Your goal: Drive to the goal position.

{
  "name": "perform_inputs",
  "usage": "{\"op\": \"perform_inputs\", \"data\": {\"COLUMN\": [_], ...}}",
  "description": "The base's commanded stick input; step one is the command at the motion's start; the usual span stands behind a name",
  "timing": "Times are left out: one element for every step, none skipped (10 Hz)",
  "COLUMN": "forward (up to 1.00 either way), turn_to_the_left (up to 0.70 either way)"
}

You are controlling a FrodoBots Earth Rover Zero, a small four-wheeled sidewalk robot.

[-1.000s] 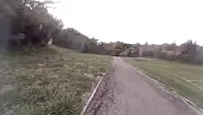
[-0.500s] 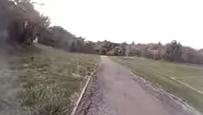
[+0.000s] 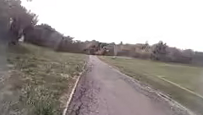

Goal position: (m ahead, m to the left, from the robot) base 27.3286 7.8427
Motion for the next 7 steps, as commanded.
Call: {"op": "perform_inputs", "data": {"forward": [0.0, 0.01, 0.13, 0.25, 0.65, 0.65, 0.65], "turn_to_the_left": [0.0, 0.0, 0.0, 0.0, 0.0, 0.0, 0.0]}}
